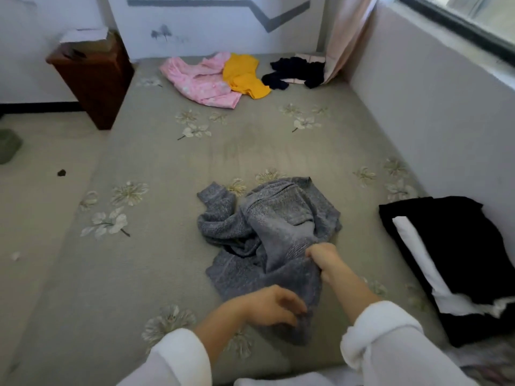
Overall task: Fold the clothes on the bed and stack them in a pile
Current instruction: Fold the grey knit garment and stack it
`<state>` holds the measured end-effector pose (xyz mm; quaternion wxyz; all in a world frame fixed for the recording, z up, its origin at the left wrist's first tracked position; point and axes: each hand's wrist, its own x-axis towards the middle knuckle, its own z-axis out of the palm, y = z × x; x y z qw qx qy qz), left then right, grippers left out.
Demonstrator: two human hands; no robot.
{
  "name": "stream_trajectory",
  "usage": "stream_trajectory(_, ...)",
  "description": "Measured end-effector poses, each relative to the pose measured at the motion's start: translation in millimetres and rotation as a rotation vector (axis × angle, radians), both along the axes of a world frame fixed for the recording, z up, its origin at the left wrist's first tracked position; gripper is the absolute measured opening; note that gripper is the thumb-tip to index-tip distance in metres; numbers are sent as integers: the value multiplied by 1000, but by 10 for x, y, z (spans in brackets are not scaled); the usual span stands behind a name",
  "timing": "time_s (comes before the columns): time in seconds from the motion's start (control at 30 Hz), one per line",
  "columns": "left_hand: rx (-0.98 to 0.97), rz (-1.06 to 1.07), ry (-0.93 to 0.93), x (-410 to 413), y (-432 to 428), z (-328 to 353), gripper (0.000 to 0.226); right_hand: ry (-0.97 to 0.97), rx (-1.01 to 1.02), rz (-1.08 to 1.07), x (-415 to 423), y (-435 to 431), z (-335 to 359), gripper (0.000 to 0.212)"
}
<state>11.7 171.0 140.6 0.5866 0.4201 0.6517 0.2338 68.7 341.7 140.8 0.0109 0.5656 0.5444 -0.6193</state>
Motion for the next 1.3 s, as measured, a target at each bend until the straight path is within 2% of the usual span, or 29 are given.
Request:
stream_trajectory(0.07,-47,69,44,-116,-80,-46,27,79,-30,-57,57,213,165,25)
stream_trajectory(0.13,-66,297,216,-269,-145,-126,27,188,-81,-79,161,403,333,25)
stream_trajectory(0.23,-103,665,336,-438,-99,-226,32,289,-12,47,334,631,607,40)
stream_trajectory(0.33,-73,839,312,-497,77,-282,37,335,55,215,425,730,867,46)
stream_trajectory(0.43,-53,751,165,-415,254,-351,49,406,59,306,466,720,1067,51)
stream_trajectory(0.5,-67,655,-48,-276,352,-402,71,409,66,385,511,704,1154,51)
stream_trajectory(0.53,-80,607,-98,-195,394,-438,79,404,75,425,543,697,1189,47)
stream_trajectory(0.57,-80,542,-72,-118,436,-473,81,401,86,448,577,692,1217,43)
stream_trajectory(0.63,-66,309,113,21,485,-534,62,413,115,425,647,712,1242,42)
stream_trajectory(0.7,-62,180,80,130,501,-533,40,443,133,328,702,764,1244,45)
stream_trajectory(0.77,-62,97,-16,191,483,-562,56,480,126,256,724,798,1267,41)
stream_trajectory(0.83,-49,-12,135,198,454,-619,78,509,105,247,718,805,1302,39)
stream_trajectory(0.9,-57,3,349,182,395,-711,73,525,90,259,681,798,1334,40)
stream_trajectory(0.93,-61,47,375,182,365,-748,65,541,77,256,653,799,1347,41)
stream_trajectory(1.03,92,236,275,215,344,-732,31,605,42,195,548,819,1404,42)
stream_trajectory(1.1,181,489,172,143,332,-585,23,554,115,176,490,905,1451,42)
stream_trajectory(1.17,212,719,161,-102,285,-380,22,376,350,192,486,1076,1467,37)
stream_trajectory(1.23,244,834,207,-437,216,-184,21,138,634,211,523,1237,1399,28)
stream_trajectory(1.3,308,860,238,-743,172,44,19,-30,780,236,554,1259,1224,18)
